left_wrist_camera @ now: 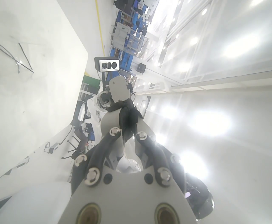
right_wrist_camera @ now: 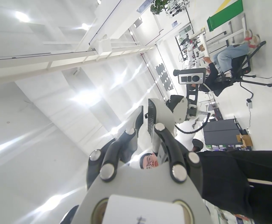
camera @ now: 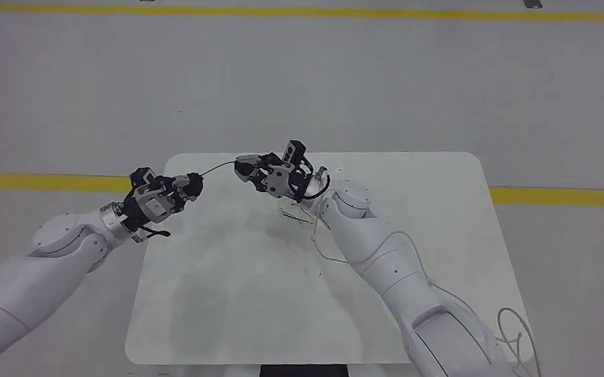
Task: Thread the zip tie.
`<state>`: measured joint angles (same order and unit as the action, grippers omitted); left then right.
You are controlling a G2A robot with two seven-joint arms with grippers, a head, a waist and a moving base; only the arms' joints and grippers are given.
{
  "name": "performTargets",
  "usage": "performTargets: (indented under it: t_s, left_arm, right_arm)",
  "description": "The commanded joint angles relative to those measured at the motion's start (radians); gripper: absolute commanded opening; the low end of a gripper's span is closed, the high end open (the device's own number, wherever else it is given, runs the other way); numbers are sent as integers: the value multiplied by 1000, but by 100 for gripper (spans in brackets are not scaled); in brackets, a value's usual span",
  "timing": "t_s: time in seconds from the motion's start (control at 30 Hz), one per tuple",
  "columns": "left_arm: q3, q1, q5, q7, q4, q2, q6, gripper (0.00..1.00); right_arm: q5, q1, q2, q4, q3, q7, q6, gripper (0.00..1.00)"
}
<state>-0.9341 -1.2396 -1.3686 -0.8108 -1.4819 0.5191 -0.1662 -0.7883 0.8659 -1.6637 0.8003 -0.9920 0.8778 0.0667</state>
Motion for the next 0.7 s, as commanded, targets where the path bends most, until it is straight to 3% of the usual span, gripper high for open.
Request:
performTargets:
  t_s: [0.0,0.13,0.47,0.67]
  left_arm:
    - [0,0,0,0,0,0,0,0]
    - [0,0,0,0,0,0,0,0]
    - [0,0,0,0,0,0,0,0]
    - [0,0,0,0,0,0,0,0]
  right_arm:
    - [2,0,1,-2,-1,3,-1,11]
    - [2,1,1,-2,-3,9,-12,11]
    - [1,-3,1,-8,-3,25,-22,0]
    - [17,-11,2,-17,-2,21,-30,0]
